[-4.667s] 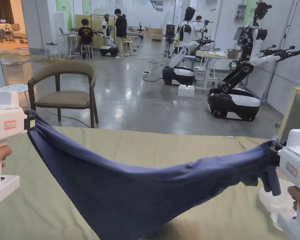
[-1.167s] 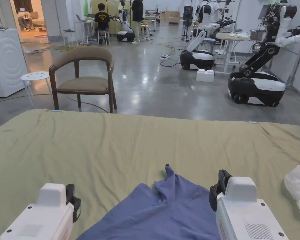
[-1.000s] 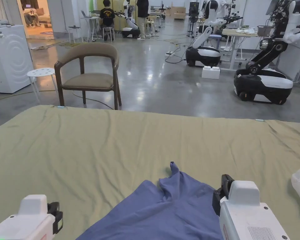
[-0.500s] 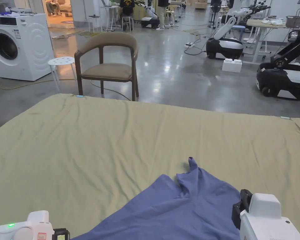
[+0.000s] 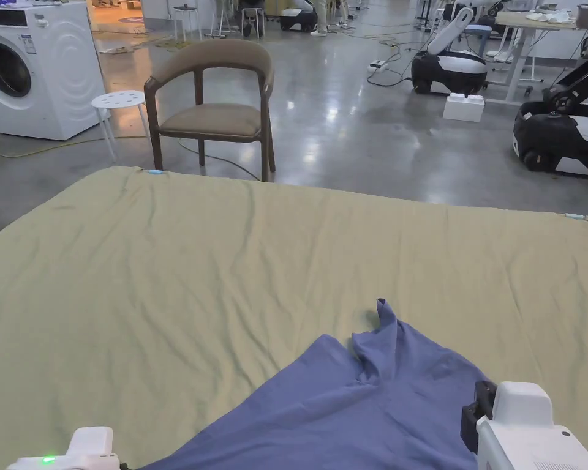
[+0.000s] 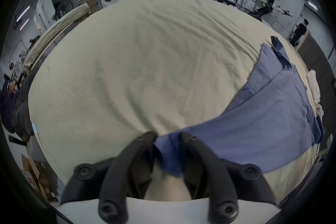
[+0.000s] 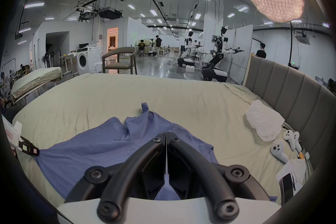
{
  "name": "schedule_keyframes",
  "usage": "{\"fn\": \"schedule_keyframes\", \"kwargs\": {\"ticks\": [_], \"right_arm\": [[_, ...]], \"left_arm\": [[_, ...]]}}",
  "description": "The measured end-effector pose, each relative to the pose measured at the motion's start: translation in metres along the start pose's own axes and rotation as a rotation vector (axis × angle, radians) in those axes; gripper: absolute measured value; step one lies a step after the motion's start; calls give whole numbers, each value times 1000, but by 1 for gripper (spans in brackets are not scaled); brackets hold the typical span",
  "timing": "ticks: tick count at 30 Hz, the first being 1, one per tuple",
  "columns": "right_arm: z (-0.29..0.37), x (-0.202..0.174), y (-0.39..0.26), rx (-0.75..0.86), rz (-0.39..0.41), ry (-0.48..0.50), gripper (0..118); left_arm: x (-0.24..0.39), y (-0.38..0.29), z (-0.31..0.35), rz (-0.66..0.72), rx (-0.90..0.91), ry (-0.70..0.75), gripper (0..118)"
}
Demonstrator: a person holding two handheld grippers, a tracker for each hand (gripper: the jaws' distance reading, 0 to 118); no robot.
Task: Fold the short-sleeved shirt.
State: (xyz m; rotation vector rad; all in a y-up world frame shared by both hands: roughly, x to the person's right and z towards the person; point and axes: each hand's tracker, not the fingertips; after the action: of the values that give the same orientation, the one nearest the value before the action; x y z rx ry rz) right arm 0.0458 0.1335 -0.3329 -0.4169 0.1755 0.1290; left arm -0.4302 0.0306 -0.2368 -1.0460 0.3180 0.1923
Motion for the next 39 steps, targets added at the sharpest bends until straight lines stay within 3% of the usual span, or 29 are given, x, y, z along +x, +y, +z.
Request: {"fn": "schedule_keyframes", "kwargs": {"ticks": [2, 4, 5, 6, 7, 8, 13, 19, 22, 24, 25, 28, 29, 30, 31, 34, 39], "right_arm": [[-22, 6, 2, -34, -2, 2, 0], [-51, 12, 9, -100, 43, 19, 10], [-68, 18, 12, -131, 60, 36, 25], [-86, 23, 17, -179, 71, 41, 50], [-105, 28, 22, -207, 64, 43, 64], [-122, 33, 25, -238, 47, 55, 70], [-216, 51, 34, -370, 151, 41, 71], [-281, 47, 23, -468, 228, 136, 79], [-297, 39, 10, -540, 305, 148, 72], [-299, 42, 6, -532, 220, 196, 55], [-300, 43, 4, -522, 175, 211, 55], [-295, 39, -1, -503, 201, 189, 48], [-292, 36, 0, -486, 222, 205, 39], [-290, 34, 0, -469, 255, 211, 17], [-287, 32, 0, -468, 265, 212, 3], [-272, 29, 5, -438, 251, 180, 3], [-218, 48, 34, -270, 128, 136, 2]], "left_arm": [[1, 0, -4, -44, 2, -18, 3], [2, 0, -3, -53, -1, -6, 0], [1, -1, -2, -59, 1, -7, 0], [-1, -2, -1, -57, 9, -6, 0], [-3, -3, 0, -44, 19, -12, 0], [-6, -4, 2, -34, 25, -19, 0], [2, -10, 22, -2, 72, -25, 0], [6, -8, 32, 24, 86, -28, 0], [6, -8, 31, 35, 80, -23, 0], [7, -10, 31, 33, 71, -19, 0], [8, -10, 30, 32, 69, -17, 0], [9, -10, 28, 22, 68, -10, 0], [10, -10, 28, 18, 68, -7, 0], [11, -9, 27, 18, 70, -4, 0], [11, -9, 27, 19, 71, -4, 0], [13, -8, 31, 19, 91, 1, 0], [19, -5, 53, 23, 173, -1, 0]]}}
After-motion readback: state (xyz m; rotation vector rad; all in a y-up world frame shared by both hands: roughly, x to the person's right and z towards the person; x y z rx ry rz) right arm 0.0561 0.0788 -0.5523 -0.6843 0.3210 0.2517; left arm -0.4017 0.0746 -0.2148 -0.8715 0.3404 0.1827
